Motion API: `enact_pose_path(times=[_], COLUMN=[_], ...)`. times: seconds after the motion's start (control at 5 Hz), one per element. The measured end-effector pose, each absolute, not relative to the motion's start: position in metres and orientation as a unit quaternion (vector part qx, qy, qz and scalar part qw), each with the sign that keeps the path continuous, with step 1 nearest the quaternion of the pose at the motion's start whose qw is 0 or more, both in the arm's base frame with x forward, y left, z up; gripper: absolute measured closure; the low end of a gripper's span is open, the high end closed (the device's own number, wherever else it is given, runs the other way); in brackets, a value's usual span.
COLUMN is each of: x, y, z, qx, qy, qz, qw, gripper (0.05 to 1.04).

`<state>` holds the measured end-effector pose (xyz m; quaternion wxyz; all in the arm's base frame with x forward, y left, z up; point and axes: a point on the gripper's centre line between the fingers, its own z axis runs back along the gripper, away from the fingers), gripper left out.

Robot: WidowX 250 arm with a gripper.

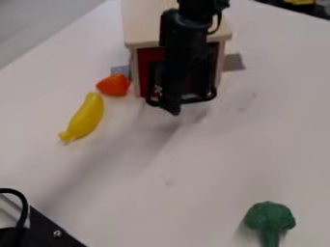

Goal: Open the drawer

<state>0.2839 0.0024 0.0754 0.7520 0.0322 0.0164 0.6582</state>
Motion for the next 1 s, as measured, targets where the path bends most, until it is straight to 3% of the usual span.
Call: enact_pose_path(times=[0.4,1.0], x=[0.287,0.286], y=[0.021,0.026], z=[0.075,0.043], qx=[0.031,0.067], qy=[0.01,0.009], qz=[0.674,0.674], qw=[0.738,0.735], gripper=[0.083,0.083])
